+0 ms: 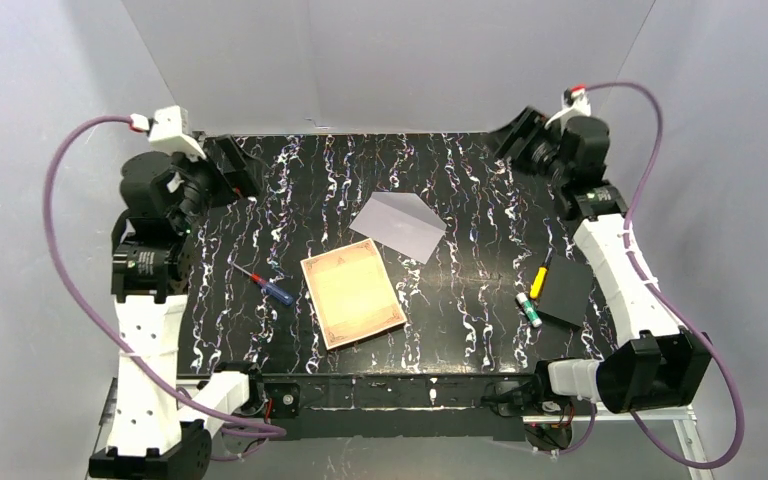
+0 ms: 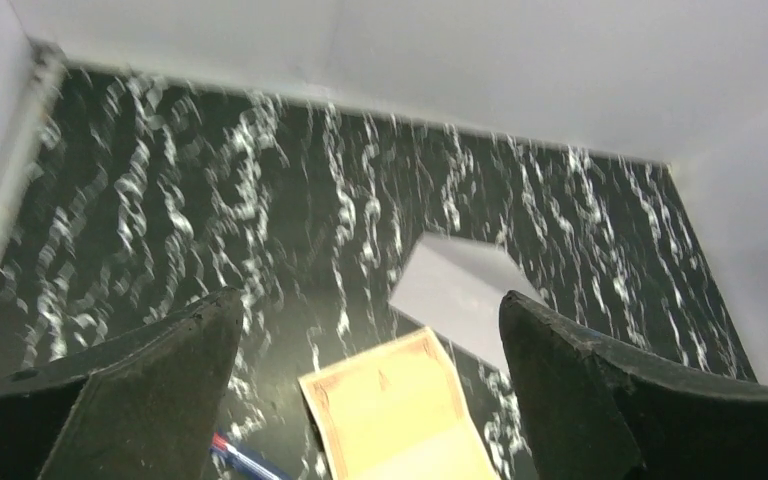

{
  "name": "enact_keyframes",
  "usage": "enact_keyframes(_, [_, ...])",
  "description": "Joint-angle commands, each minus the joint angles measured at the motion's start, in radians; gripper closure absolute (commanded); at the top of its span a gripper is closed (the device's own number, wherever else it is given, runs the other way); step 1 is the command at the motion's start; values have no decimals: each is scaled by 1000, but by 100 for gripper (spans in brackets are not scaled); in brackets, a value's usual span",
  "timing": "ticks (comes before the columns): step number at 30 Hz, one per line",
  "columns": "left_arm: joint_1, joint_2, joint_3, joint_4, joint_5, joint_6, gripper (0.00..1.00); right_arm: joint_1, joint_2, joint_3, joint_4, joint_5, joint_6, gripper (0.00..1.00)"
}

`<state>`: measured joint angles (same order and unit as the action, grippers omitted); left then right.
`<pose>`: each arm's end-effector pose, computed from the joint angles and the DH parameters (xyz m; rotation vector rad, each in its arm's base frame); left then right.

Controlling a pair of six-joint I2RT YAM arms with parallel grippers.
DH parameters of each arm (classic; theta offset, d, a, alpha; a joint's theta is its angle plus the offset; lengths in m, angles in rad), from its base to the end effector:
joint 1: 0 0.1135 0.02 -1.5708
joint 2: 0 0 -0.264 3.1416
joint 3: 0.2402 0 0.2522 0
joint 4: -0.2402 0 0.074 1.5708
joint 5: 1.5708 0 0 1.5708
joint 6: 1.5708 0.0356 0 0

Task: Place the letter into the envelope and seal it

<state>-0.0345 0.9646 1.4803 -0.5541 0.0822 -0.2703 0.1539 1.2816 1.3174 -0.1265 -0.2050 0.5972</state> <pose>0.1623 -0.0085 0.4993 -0.1266 1.6124 -0.3018 0.2912 0.0525 0.4254 0.2187 1.6990 0.7344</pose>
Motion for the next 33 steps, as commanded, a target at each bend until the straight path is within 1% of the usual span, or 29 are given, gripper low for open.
enact_keyframes(1, [6,-20,-156,-4,183,-66,2,30,-64,-181,48,-41,158,25])
enact_keyframes(4, [5,-36,-305,35,404,-95,2,77,-91,-329,46,-44,202,23])
enact_keyframes(7, [6,-27,-426,102,573,-114,2,148,-95,-453,62,-55,222,21])
enact_keyframes(9, [5,-5,-485,150,644,-134,2,202,-71,-514,60,-67,221,20])
enact_keyframes(10, [6,11,-509,166,657,-146,2,234,-57,-536,60,-68,215,19])
enact_keyframes(12, [5,41,-550,202,650,-180,2,312,-32,-584,67,-53,200,18])
enact_keyframes(14, [4,86,-579,231,605,-224,2,367,-2,-611,76,-38,171,15])
enact_keyframes(18, [-18,223,-598,300,595,-299,2,407,57,-652,67,-40,146,13])
enact_keyframes(20, [-44,279,-621,356,584,-318,5,415,89,-674,81,-61,160,14])
enact_keyframes(23, [-81,366,-654,410,566,-336,18,425,121,-705,141,-117,193,16])
enact_keyframes(25, [-100,416,-659,423,551,-342,23,427,153,-705,169,-154,196,18])
enact_keyframes(30, [-130,484,-681,445,543,-347,24,438,262,-680,207,-305,183,27])
enact_keyframes(33, [-136,498,-708,434,517,-328,27,456,319,-653,168,-328,152,30])
